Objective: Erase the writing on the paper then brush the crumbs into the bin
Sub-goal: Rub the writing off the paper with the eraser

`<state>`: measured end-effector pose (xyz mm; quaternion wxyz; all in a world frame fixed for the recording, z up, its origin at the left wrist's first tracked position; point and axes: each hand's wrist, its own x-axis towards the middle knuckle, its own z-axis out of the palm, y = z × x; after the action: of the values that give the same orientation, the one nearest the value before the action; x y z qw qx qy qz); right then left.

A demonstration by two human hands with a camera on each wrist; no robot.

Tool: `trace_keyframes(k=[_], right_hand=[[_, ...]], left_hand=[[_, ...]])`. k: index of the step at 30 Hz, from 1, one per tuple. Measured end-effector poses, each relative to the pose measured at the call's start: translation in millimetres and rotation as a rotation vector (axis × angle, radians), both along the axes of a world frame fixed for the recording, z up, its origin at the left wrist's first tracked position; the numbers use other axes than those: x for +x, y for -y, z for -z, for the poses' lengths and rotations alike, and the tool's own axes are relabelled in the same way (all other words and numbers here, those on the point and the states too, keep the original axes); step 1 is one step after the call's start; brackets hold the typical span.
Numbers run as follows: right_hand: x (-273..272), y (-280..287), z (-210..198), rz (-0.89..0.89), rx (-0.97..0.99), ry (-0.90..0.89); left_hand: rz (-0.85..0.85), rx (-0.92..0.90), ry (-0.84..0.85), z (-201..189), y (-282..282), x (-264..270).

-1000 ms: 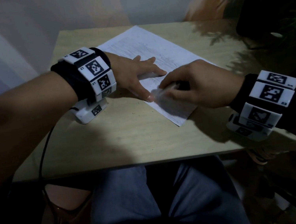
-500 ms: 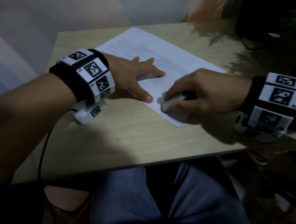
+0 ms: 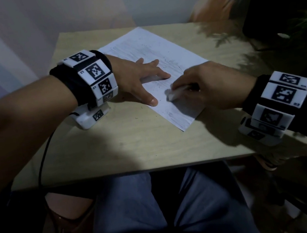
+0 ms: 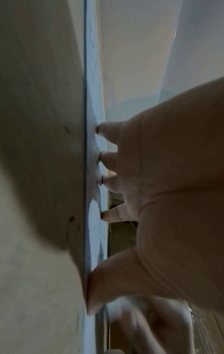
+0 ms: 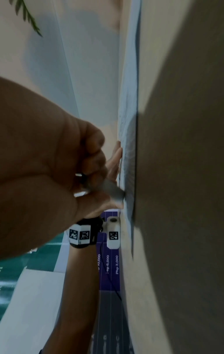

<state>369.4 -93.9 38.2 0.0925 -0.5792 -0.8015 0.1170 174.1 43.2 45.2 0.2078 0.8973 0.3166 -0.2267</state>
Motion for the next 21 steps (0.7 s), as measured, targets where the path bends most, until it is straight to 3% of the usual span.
trace_keyframes(k=[2,5,8,11,13,17,21], right_hand=[[-3.4,0.9,0.2,-0.023,0.043,0.051],[-7.0,7.0,2.0,-0.143,-0.053,-0.069],[-4.9,3.4,0.1,-0.061,-0.111,-0.121],[-3.7,-2.8,1.9,0.007,0.012,0.018],[-7.2,0.1,3.0,-0.041,0.017,0.04],[-9.4,7.2,-0.2,-0.111,-0.134,-0.138],[-9.5,3.4,-1.9,-0.035,-0.037,-0.048]], left_hand=[[0.003,-0.002,-0.002,0.8,-1.0,-0.6],[0.011,0.001,0.003,1.0,-1.2,-0.4],[0.004,0.005,0.001,0.5,-0.7,-0.1],[0.004,-0.001,0.003,2.3,-2.3,-0.3],[0.007,0.0,0.005,3.5,-3.1,-0.4],[0.011,0.006,0.0,2.1,-2.2,0.3],[0.007,0.012,-0.015,2.9,-3.4,1.7]])
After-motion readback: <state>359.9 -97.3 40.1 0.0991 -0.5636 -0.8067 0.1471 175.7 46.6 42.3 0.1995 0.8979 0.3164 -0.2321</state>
